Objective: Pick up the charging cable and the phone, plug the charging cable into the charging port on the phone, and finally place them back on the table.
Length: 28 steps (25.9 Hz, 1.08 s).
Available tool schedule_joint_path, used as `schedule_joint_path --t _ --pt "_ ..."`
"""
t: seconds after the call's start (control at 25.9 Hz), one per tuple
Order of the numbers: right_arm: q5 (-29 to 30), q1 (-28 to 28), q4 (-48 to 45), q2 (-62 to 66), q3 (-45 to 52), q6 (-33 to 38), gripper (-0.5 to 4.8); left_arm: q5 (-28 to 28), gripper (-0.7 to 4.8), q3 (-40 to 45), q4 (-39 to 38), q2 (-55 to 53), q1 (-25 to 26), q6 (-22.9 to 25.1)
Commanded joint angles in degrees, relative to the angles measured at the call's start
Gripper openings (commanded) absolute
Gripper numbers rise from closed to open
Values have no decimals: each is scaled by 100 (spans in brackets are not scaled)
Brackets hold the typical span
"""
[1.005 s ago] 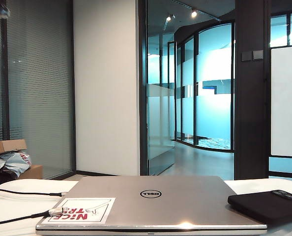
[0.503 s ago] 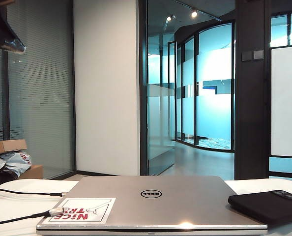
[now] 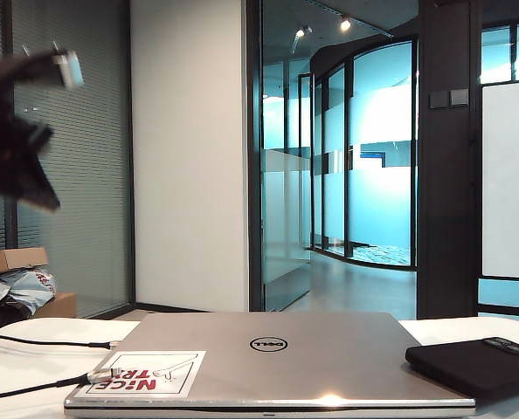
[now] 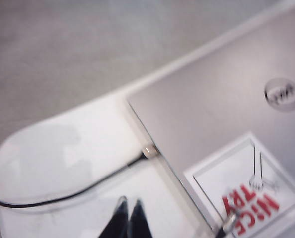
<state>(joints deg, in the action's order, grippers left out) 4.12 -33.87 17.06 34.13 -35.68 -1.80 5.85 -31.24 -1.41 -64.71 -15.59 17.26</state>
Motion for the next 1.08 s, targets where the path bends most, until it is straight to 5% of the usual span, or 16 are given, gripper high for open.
schedule_joint_path --t 0.04,0.12,0.27,0.35,0.54,1.08 --pt "4 -7 -96 -7 -31 -20 -2 20 -6 -7 -15 -466 -70 332" --pt "4 -7 -92 -7 -31 -20 -2 20 12 -7 2 -730 -70 334" --pt "7 -7 -90 -7 -31 -20 -2 20 310 -7 7 -1019 -70 769" --pt "4 -7 -87 -7 -31 -20 -2 20 384 -7 28 -1019 -70 1233" --pt "4 -7 -76 -7 -31 -20 -2 22 441 -7 -66 -1019 -70 2173" --pt "-15 2 -74 -7 -31 -20 -2 44 467 59 -619 -1021 -367 2138"
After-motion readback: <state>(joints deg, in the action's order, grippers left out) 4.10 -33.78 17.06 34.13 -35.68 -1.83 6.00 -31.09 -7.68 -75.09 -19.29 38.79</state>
